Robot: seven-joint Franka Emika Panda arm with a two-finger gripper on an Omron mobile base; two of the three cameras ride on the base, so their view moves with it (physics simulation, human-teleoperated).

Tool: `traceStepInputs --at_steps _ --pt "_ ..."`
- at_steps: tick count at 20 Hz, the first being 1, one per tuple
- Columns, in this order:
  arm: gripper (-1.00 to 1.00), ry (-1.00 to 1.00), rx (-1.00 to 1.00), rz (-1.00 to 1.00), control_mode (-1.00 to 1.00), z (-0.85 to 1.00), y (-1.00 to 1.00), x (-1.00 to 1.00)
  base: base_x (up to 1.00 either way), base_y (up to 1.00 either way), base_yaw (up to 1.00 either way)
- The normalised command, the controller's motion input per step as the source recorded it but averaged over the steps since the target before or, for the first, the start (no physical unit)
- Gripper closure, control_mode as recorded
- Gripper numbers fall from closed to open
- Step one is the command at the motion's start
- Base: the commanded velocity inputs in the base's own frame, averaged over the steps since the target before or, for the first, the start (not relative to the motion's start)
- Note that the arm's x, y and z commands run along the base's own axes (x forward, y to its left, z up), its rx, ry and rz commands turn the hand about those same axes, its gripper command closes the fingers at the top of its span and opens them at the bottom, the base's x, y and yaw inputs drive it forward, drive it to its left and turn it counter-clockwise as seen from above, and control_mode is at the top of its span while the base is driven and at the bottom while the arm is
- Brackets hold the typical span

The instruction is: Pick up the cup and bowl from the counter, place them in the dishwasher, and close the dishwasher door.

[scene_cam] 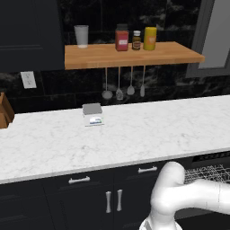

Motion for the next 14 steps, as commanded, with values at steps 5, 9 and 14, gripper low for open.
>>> traceStepInputs --at_steps 5,9,14 --pt "1.00 0.00 0.00 0.32 -1.00 0.00 0.54 -0.40 0.00 0.00 0.00" --pt "1.00 0.00 0.00 0.31 -1.00 -0.03 0.41 -0.33 0.00 0.00 0.00" --pt "1.00 0.01 0.00 0.31 -1.00 -0.13 0.33 -0.36 0.00 0.00 0.00"
